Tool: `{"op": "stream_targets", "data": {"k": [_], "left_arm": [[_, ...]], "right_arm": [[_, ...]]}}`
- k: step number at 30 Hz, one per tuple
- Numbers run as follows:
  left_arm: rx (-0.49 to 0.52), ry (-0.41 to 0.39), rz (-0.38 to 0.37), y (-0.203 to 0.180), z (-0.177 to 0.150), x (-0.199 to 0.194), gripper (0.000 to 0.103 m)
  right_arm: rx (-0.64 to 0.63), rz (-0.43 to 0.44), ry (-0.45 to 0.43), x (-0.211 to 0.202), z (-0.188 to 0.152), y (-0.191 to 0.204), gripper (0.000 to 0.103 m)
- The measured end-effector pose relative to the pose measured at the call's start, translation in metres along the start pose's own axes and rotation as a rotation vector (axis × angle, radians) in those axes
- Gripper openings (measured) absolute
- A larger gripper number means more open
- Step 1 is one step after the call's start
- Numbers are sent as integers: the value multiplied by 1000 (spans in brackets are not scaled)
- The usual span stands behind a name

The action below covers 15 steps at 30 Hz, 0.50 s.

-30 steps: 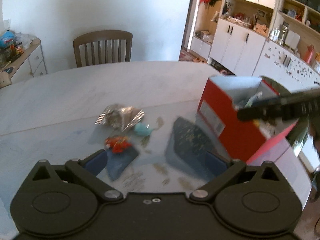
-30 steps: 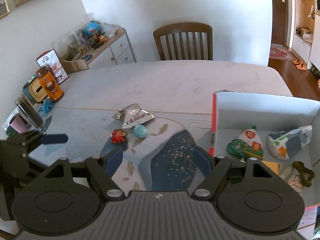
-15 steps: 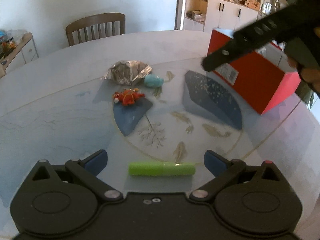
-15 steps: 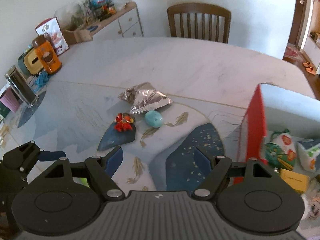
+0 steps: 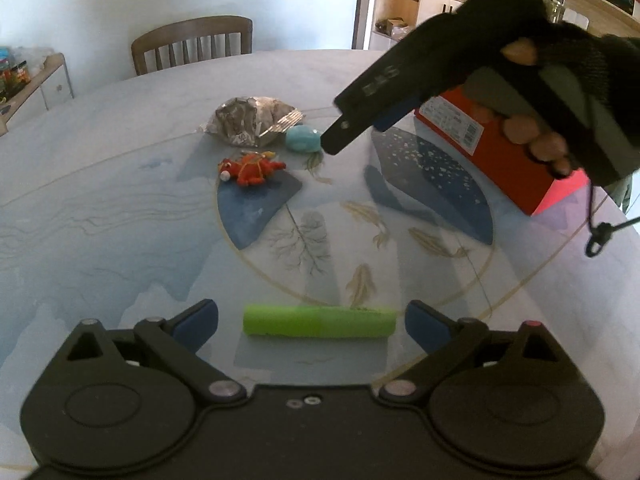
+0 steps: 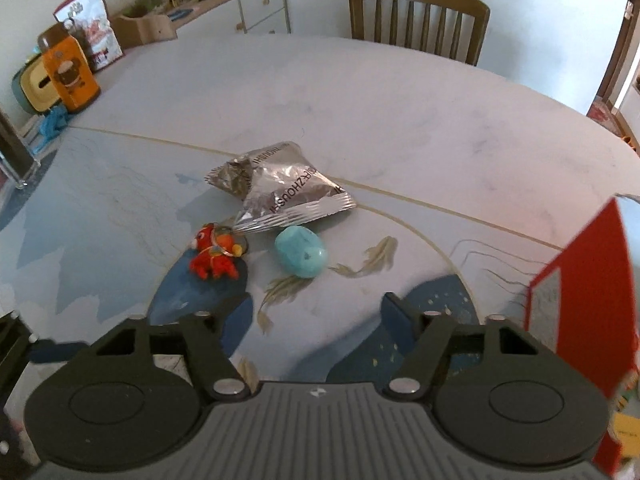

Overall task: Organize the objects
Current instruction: 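Grasp the green tube with the left tool while the right tool grasps the blue egg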

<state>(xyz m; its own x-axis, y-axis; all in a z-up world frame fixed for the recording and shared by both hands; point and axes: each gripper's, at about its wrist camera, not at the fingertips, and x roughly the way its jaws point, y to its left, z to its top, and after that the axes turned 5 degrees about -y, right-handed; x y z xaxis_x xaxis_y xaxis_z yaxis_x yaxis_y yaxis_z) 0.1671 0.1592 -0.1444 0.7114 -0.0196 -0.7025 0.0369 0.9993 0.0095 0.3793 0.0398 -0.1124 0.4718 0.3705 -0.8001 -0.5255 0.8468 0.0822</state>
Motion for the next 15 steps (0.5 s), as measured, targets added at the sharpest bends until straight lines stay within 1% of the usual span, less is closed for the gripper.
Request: {"op": "stream_targets", "data": {"k": [3, 6, 10, 14, 15], "left_arm": [[-5, -1, 13, 0, -2, 2, 95], [15, -1, 22, -3, -4, 4, 88], [10, -13, 39, -3, -3, 5, 81], [7, -15, 45, -3, -3, 5, 80], [5, -14, 45, -3, -2, 5, 80]], "right_arm": [[-15, 1, 6, 11, 5, 0, 59], [-30, 5, 13, 20, 9, 2, 53], [-32, 16, 13, 29, 13, 2, 51], [-49, 20, 7, 34, 18, 4, 46], [-54, 23, 6, 35, 19, 4, 43]]}}
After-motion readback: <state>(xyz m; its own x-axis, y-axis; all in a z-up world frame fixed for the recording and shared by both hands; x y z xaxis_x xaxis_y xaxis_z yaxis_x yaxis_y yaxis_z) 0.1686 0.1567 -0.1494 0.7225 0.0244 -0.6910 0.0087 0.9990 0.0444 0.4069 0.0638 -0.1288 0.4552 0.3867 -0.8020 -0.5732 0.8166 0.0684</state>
